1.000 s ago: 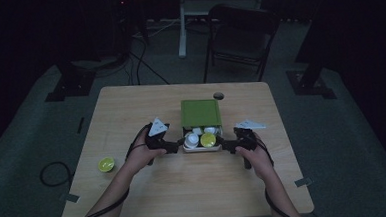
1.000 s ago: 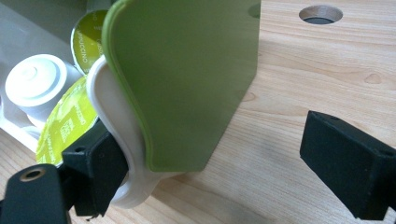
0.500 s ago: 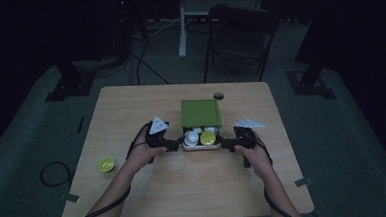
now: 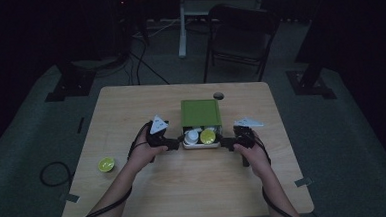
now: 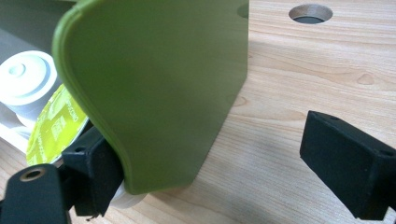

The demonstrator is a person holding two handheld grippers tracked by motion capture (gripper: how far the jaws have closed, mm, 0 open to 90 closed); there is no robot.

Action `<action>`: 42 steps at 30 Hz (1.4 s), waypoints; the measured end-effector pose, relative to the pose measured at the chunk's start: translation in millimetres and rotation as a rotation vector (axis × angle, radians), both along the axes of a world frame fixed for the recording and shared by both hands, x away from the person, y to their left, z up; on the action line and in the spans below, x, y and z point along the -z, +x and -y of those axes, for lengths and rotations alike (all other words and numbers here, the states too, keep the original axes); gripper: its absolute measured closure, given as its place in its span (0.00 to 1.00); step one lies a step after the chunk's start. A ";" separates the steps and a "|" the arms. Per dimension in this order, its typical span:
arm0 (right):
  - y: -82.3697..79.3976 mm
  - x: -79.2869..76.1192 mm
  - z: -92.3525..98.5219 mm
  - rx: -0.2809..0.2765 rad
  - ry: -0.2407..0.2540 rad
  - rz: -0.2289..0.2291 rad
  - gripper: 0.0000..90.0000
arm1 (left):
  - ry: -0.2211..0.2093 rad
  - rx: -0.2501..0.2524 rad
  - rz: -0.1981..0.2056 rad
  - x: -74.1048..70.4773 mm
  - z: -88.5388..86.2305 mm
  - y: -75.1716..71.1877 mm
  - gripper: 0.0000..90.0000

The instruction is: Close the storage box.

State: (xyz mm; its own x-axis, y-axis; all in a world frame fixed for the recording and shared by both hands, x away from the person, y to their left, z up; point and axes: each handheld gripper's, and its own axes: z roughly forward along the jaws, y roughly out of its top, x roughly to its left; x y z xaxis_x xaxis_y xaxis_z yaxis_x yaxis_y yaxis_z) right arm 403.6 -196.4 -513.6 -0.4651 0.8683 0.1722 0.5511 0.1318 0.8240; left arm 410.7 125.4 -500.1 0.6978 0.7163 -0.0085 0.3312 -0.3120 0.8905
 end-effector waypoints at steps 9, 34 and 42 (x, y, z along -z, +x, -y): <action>0.3 0.3 -1.3 0.009 -0.002 0.002 0.12 | -0.010 -0.014 -0.005 0.5 1.3 -1.3 0.10; -9.7 -9.0 0.4 0.002 0.003 0.055 0.12 | -0.061 -0.021 -0.045 -10.5 -10.2 -16.3 0.11; -14.9 -11.6 3.1 -0.001 -0.005 0.061 0.12 | -0.051 -0.039 -0.055 -10.9 -19.2 -22.3 0.11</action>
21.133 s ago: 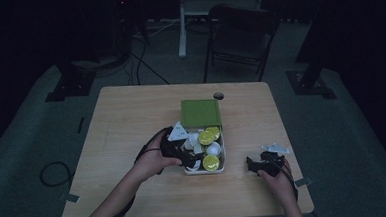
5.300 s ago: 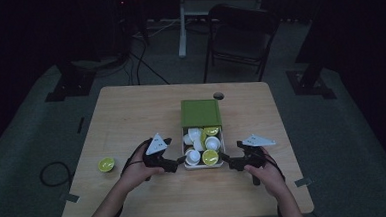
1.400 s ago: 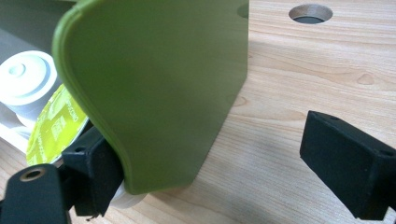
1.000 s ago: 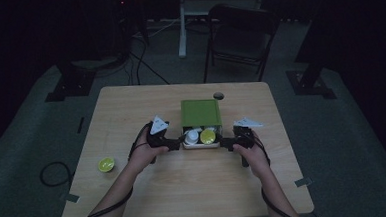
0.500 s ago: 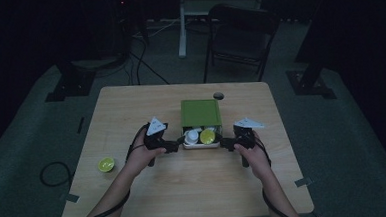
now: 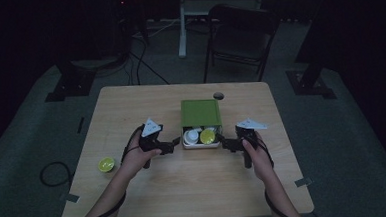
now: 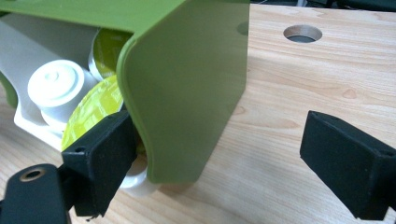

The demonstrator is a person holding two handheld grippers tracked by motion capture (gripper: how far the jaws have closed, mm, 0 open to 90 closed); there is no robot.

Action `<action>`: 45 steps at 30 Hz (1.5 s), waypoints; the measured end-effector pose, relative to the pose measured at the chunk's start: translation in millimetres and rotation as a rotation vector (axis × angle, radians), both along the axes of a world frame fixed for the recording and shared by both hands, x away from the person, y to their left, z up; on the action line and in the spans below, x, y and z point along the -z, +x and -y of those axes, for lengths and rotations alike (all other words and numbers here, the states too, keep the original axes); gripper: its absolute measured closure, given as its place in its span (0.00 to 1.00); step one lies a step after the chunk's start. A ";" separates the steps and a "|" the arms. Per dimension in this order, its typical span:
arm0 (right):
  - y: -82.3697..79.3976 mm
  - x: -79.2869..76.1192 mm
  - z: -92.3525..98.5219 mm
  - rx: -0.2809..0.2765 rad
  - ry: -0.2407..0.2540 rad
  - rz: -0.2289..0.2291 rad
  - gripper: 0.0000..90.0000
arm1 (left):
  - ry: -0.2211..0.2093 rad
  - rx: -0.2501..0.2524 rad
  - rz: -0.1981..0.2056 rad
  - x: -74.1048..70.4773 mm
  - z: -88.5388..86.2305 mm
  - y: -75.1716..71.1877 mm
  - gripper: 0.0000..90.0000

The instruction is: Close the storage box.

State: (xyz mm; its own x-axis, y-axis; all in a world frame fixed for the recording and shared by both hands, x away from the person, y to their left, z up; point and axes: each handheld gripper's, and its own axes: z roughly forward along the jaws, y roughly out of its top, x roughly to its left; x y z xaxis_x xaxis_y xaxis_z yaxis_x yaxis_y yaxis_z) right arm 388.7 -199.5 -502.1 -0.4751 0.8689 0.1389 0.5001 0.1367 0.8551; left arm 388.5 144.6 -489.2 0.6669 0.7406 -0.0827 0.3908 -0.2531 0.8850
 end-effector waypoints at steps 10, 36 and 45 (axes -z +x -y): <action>-10.6 1.9 9.6 0.012 -0.002 0.003 0.12 | 0.018 -0.027 -0.025 4.4 -9.8 -8.5 0.10; -34.0 16.8 43.7 0.073 -0.038 -0.007 0.12 | 0.044 -0.126 -0.104 26.5 -29.7 -36.4 0.10; -46.3 24.0 60.2 0.115 -0.054 -0.023 0.12 | 0.063 -0.171 -0.133 32.2 -39.4 -48.9 0.10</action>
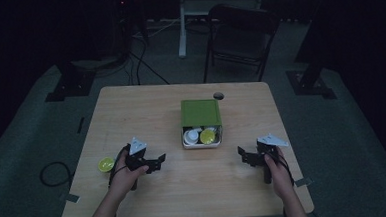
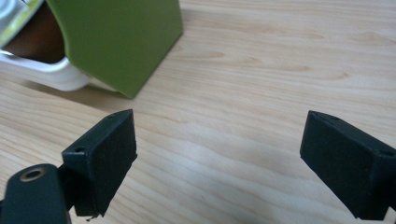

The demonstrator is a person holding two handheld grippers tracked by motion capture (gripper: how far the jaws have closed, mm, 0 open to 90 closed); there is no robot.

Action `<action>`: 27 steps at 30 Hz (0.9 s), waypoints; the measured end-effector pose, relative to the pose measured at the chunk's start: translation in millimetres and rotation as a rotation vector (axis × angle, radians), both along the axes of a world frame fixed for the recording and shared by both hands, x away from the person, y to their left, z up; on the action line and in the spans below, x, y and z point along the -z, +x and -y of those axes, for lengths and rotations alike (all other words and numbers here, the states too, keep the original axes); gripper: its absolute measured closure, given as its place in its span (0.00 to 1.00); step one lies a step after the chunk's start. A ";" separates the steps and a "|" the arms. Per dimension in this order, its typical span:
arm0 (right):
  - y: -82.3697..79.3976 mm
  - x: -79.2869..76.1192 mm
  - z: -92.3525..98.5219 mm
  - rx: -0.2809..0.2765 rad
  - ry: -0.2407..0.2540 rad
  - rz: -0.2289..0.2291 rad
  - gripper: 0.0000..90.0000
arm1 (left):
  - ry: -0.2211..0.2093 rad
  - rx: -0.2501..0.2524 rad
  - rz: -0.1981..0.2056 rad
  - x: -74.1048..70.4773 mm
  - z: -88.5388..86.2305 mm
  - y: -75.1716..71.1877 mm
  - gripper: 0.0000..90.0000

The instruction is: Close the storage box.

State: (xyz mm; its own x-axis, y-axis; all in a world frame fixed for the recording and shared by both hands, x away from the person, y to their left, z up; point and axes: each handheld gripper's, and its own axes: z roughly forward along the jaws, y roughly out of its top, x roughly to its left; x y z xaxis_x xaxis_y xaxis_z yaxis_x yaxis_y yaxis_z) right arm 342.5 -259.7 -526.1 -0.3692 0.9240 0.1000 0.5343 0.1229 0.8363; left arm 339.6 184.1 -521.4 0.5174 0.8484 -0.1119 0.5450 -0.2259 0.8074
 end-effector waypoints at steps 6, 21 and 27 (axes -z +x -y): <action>-7.3 4.0 11.9 0.041 -0.004 -0.015 0.12 | 0.011 -0.036 -0.032 3.1 -6.2 -7.2 0.10; -24.0 10.8 33.3 0.161 -0.062 -0.028 0.12 | 0.027 -0.089 -0.055 12.9 -13.1 -22.1 0.11; -30.3 13.0 42.2 0.248 -0.085 -0.046 0.12 | 0.041 -0.120 -0.055 15.5 -17.9 -28.4 0.11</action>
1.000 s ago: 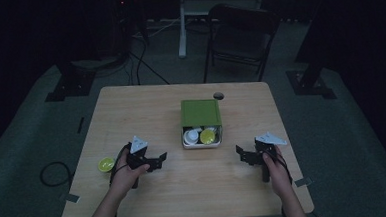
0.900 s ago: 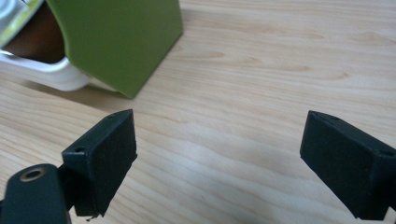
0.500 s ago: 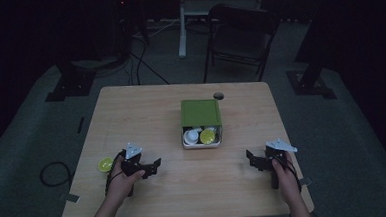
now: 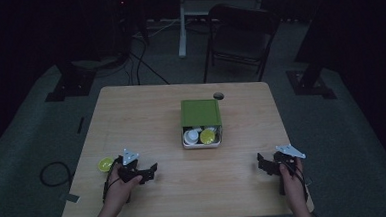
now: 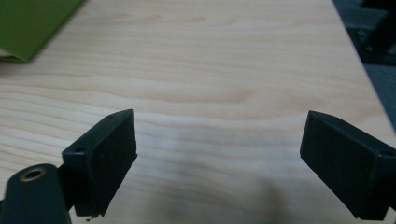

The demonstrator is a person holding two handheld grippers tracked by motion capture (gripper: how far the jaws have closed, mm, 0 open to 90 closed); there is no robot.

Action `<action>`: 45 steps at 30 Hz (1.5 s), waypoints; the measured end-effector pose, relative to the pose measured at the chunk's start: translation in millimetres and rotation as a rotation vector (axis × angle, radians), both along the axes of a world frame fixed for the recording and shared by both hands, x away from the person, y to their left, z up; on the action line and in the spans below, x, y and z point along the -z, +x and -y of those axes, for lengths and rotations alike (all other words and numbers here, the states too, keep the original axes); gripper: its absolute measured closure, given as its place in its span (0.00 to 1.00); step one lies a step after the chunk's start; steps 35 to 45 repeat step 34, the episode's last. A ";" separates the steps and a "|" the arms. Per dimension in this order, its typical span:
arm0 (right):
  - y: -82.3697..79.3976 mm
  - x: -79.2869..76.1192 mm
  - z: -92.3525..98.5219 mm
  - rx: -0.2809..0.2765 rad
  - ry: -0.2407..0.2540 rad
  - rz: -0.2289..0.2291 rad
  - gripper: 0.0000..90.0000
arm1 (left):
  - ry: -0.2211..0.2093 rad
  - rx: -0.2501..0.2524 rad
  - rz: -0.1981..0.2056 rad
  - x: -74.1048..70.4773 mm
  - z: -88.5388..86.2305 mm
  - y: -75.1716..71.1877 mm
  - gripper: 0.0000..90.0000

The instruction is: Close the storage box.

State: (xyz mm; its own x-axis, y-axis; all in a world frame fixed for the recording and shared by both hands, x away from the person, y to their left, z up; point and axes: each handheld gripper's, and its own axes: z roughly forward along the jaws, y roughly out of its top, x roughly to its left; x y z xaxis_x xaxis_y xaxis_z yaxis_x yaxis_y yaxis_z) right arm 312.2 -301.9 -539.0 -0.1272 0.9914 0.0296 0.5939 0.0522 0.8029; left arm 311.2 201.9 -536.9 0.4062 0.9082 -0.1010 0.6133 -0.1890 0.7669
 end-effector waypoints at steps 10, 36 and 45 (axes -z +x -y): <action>-10.4 10.1 8.5 0.130 -0.039 -0.079 0.12 | 0.017 -0.109 0.004 6.1 -3.5 -6.4 0.10; -10.0 11.9 11.3 0.131 -0.016 -0.130 0.12 | 0.140 -0.136 -0.060 9.2 8.8 -10.1 0.10; -10.0 11.9 11.3 0.131 -0.016 -0.130 0.12 | 0.140 -0.136 -0.060 9.2 8.8 -10.1 0.10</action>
